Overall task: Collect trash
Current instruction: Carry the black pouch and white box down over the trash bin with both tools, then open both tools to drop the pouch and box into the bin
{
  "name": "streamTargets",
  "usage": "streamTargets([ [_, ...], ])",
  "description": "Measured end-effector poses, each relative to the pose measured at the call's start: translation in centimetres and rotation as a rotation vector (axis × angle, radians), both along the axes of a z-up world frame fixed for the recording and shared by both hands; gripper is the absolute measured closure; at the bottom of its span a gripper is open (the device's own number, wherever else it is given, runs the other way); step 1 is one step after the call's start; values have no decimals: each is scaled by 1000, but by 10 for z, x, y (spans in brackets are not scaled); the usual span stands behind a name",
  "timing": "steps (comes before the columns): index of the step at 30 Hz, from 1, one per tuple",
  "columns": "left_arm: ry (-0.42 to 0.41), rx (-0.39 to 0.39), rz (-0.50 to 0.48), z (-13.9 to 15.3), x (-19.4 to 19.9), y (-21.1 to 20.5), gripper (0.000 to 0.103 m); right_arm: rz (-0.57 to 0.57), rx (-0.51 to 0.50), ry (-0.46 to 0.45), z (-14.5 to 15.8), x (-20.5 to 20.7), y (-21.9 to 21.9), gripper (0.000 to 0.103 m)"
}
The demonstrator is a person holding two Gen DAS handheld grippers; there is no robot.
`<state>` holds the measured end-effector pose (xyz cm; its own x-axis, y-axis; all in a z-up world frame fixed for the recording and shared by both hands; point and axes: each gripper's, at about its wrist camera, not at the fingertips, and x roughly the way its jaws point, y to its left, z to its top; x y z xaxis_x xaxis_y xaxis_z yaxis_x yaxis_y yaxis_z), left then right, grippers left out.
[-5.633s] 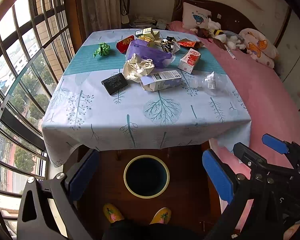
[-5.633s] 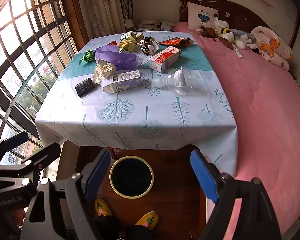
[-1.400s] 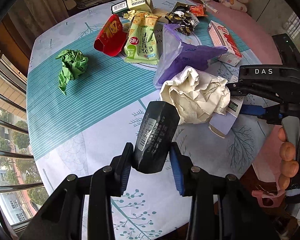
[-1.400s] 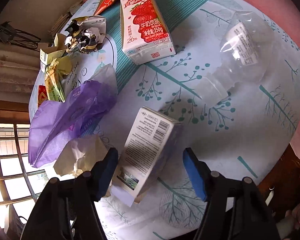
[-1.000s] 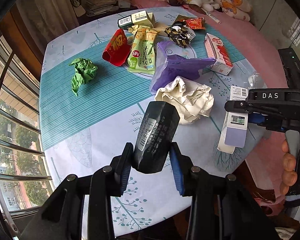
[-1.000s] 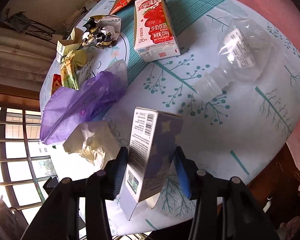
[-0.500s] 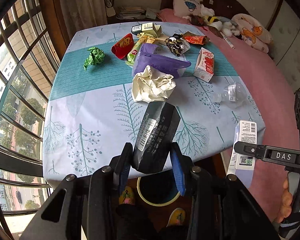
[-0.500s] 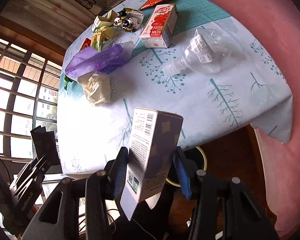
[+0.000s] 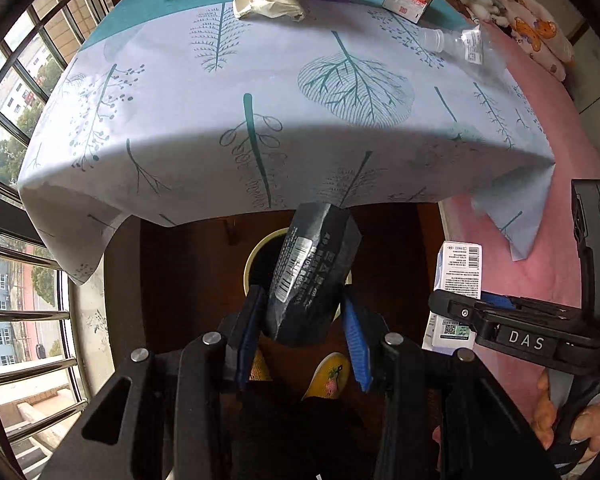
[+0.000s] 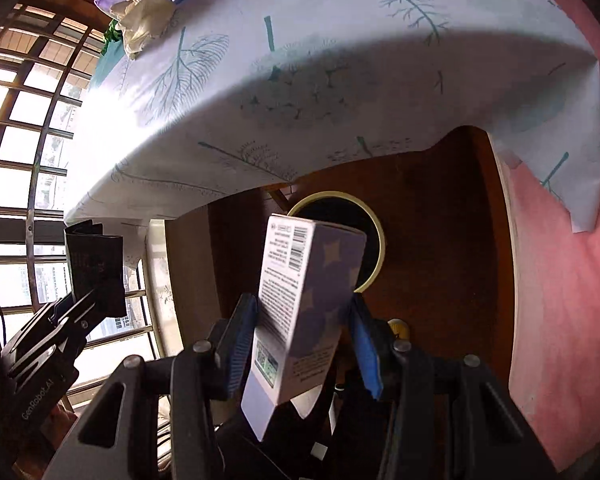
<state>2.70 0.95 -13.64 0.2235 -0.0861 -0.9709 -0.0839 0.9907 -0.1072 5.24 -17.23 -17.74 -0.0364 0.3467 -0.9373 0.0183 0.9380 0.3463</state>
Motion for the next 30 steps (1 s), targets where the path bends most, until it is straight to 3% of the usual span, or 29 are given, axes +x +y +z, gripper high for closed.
streamTargets([
  [4, 40, 7, 14, -56, -2, -1, 65, -12, -10, 36, -59, -4, 5, 56],
  [10, 77, -52, 38, -138, 11, 4, 63, -19, -33, 45, -144, 3, 15, 56],
  [16, 112, -61, 43, -194, 21, 11, 53, -44, -47, 61, -204, 9, 29, 52],
  [19, 125, -57, 32, -210, 28, 15, 42, -71, -50, 88, -223, 11, 31, 51],
  [21, 130, -44, 23, -216, 30, 19, 25, -90, -59, 100, -231, 11, 31, 48],
  [23, 132, -41, 14, -218, 32, 21, 17, -97, -73, 97, -234, 13, 34, 37],
  [30, 101, 22, -30, -204, 34, 21, 16, -53, -108, -31, -216, 13, 43, 33],
])
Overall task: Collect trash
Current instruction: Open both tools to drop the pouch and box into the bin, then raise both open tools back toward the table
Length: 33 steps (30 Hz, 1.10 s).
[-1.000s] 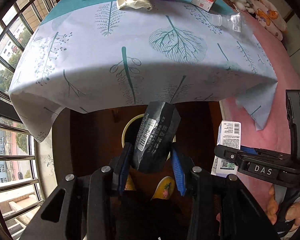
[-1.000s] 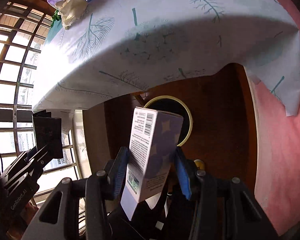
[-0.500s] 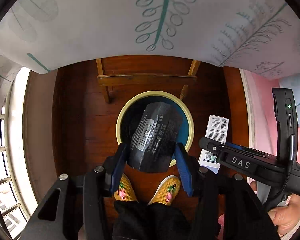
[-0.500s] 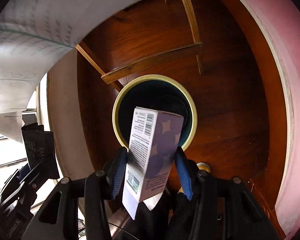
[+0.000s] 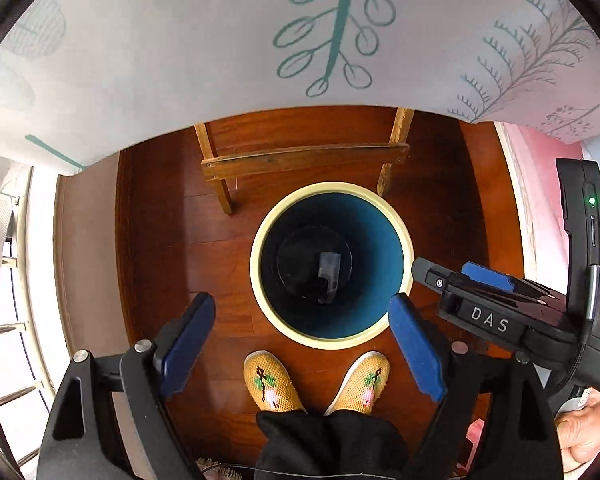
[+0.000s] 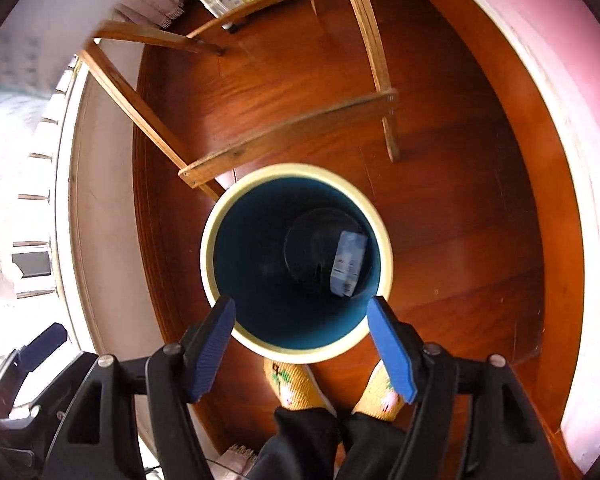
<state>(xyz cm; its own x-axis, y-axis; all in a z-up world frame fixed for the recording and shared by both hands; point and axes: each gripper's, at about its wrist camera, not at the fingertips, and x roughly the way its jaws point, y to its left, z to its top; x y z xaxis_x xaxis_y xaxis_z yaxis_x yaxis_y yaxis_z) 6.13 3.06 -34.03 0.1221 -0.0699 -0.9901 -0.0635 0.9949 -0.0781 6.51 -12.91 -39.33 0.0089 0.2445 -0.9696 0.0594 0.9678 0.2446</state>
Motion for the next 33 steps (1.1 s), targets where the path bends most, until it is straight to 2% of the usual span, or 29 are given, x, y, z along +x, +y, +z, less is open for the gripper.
streamTargets([
  [7, -26, -13, 41, 40, 2, 12, 16, 14, -10, 4, 31, 3, -1, 33],
  [11, -39, -10, 73, 72, 0, 23, 16, 28, -34, -16, 60, -2, 3, 33],
  [18, -74, -11, 91, 143, -5, 37, 16, 71, -11, -103, 141, -17, 6, 33],
  [22, -130, 4, 58, 191, -8, 37, 16, 87, 0, -159, 192, -23, 7, 33],
  [25, -166, 14, 24, 225, -9, 39, 16, 81, -23, -167, 224, -24, 5, 33],
  [33, -296, 28, -56, 311, -7, 45, 16, 11, 12, -268, 308, -26, 2, 33],
])
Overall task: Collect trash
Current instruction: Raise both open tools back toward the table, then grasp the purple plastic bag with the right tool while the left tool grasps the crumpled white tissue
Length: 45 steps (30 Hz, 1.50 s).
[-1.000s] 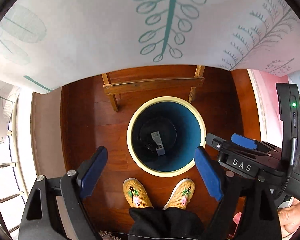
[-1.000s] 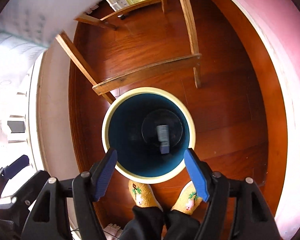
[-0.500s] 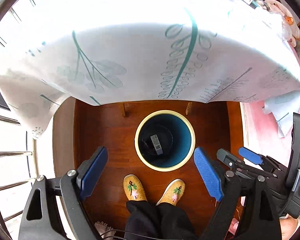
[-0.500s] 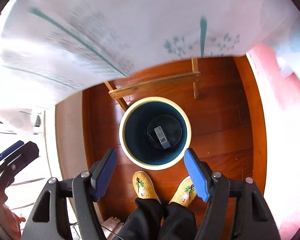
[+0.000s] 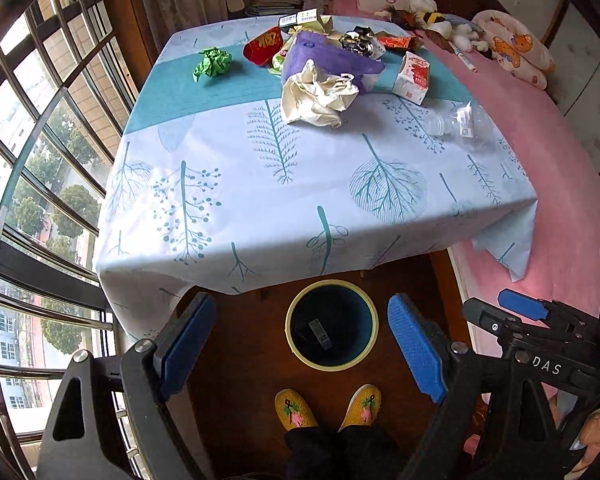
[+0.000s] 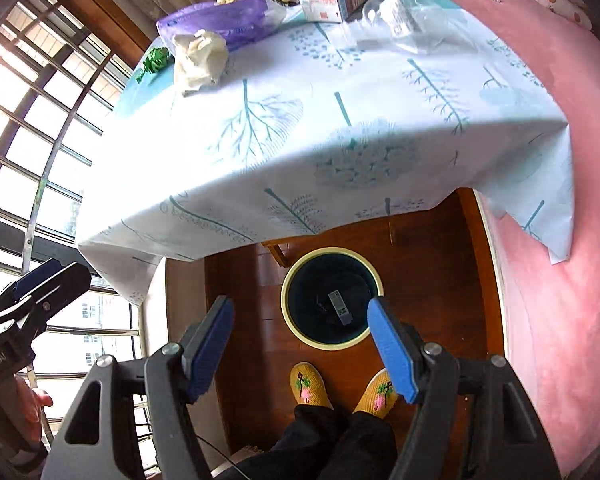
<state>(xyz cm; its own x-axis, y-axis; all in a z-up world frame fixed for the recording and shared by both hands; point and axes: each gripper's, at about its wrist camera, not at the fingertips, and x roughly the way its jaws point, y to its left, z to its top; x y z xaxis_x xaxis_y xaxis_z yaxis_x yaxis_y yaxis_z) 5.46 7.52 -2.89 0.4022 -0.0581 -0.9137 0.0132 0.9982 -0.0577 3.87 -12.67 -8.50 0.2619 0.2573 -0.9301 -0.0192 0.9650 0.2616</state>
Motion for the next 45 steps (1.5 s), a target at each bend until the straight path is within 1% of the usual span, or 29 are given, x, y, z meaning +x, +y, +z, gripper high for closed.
streamTargets([
  [3, -51, 2, -21, 27, 3, 6, 16, -17, -3, -43, 28, 4, 3, 36],
  [5, -81, -5, -33, 40, 5, 11, 16, -22, 2, -70, 45, 7, 4, 42],
  [9, -131, -4, -43, 63, 15, 20, 16, -27, 18, -125, 76, 15, 9, 43],
  [12, -160, -20, -43, 76, 22, 29, 16, -29, 20, -171, 97, 22, 14, 44],
  [16, -192, -40, -33, 88, 34, 37, 16, -25, 5, -207, 113, 33, 18, 44],
  [19, -190, -64, -17, 89, 47, 41, 16, -3, -8, -216, 117, 45, 22, 44],
  [22, -169, -89, 7, 83, 63, 41, 16, 13, -13, -219, 116, 65, 22, 44],
  [25, -144, -97, 37, 73, 83, 38, 16, 32, 8, -214, 112, 91, 19, 44],
  [30, -98, -113, 117, 49, 129, 29, 16, 108, 42, -189, 101, 155, 16, 44],
  [34, -46, -141, 208, 26, 172, 19, 16, 196, 71, -145, 90, 217, 13, 44],
  [39, 30, -167, 316, -9, 218, 5, 16, 322, 64, -88, 75, 290, 15, 44],
  [42, 65, -170, 377, -30, 236, 0, 16, 419, 63, -60, 63, 323, 26, 44],
  [45, 97, -160, 426, -48, 248, -3, 16, 542, 40, -31, 47, 344, 45, 43],
])
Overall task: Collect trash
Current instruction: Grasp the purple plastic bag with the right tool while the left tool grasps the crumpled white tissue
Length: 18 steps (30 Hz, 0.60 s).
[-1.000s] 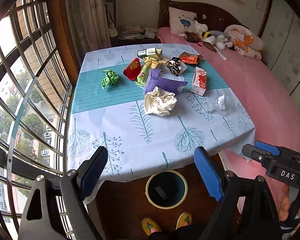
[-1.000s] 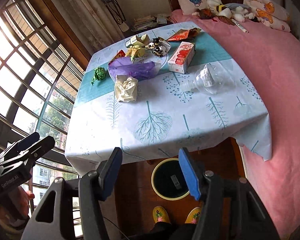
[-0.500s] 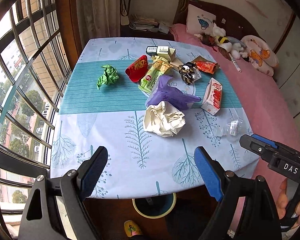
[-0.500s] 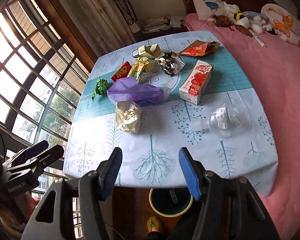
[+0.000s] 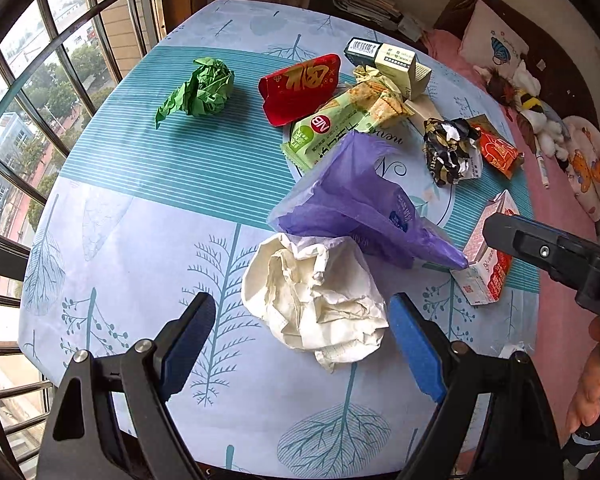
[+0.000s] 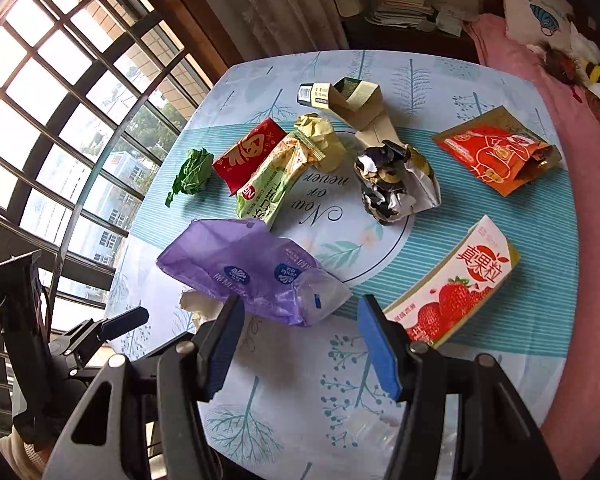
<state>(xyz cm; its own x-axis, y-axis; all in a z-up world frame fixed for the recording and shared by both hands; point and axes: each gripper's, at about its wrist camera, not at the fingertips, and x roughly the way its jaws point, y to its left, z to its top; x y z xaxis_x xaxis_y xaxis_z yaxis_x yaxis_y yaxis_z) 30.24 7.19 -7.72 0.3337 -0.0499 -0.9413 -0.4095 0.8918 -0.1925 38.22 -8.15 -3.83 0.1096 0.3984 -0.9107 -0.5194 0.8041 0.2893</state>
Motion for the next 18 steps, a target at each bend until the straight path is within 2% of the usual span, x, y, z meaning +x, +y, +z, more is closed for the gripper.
streamTargets([
  [4, 40, 9, 41, -19, 9, 0, 16, 125, -40, 33, -22, 11, 21, 43],
  [9, 27, 1, 93, -29, 9, 8, 15, 219, -54, 62, -37, 16, 33, 38],
  [15, 35, -61, 123, -39, -3, 19, 16, 271, -94, 94, -59, 14, 39, 38],
  [18, 30, -77, 130, -41, -6, 24, 19, 292, -107, 102, -66, 11, 43, 38],
])
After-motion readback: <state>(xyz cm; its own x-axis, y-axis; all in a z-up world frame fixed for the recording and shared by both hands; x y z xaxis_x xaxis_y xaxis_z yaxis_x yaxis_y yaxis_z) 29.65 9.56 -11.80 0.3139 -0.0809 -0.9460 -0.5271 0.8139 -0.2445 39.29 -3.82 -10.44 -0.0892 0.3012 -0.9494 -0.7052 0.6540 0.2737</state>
